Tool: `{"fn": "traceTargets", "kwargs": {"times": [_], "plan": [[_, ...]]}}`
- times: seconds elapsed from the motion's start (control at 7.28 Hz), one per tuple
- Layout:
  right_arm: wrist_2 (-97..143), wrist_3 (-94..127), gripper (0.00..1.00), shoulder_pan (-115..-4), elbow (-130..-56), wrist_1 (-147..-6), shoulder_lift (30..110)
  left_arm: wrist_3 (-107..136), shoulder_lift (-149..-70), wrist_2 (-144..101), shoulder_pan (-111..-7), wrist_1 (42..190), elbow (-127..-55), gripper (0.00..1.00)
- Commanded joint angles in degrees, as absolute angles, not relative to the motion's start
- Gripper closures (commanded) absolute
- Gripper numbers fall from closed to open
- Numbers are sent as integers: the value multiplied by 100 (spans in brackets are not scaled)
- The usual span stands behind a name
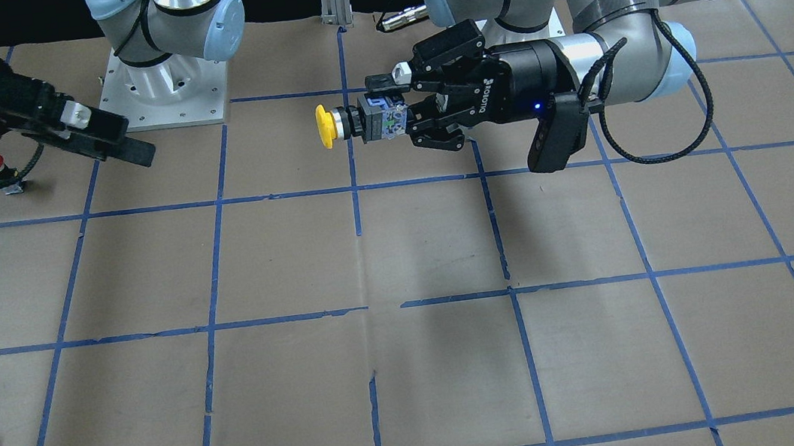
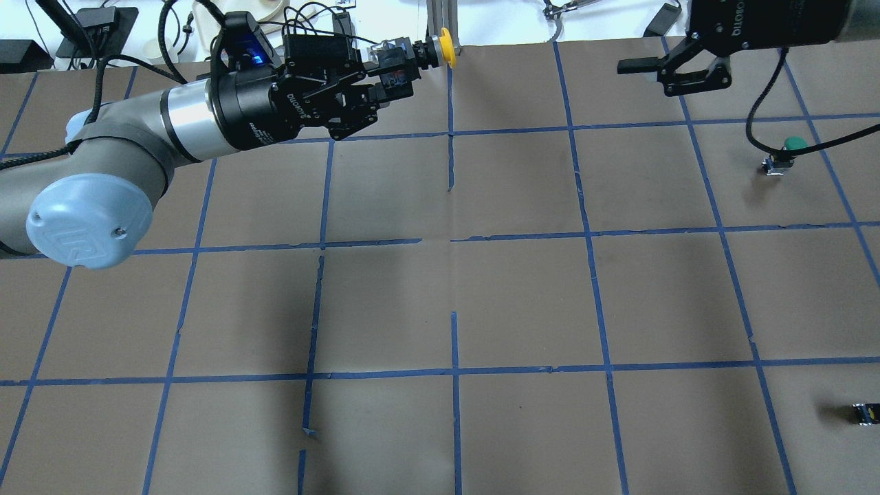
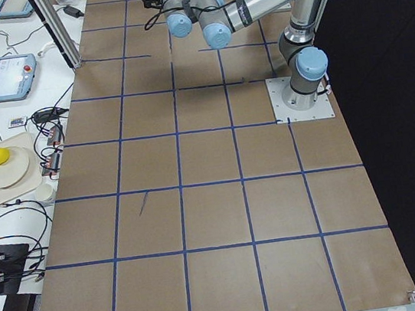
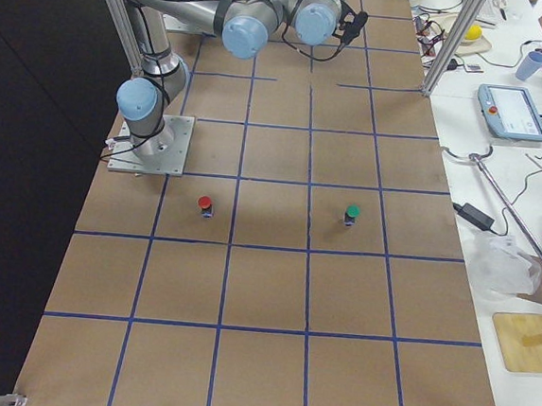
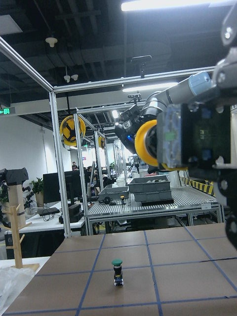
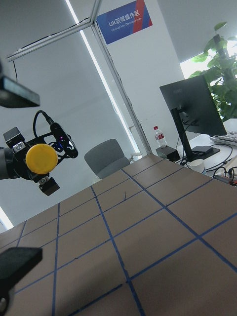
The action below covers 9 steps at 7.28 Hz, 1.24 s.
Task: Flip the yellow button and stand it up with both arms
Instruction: 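Hold the button up with the left gripper while the right gripper approaches its cap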
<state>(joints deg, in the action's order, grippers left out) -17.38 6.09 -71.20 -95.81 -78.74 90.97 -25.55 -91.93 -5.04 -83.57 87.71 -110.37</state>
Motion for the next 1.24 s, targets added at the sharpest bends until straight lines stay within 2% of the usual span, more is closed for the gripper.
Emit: {"fn": "traceTargets", "kwargs": {"times": [0.0, 1.1], "plan": [[-1608, 911, 0, -7757, -9563, -7893, 8948, -2558, -9185, -510, -8543, 8780, -11057, 87], [-1792, 1266, 1, -8461, -9598, -9079, 8640, -2558, -9176, -527, -8604, 8771, -11048, 87]]}}
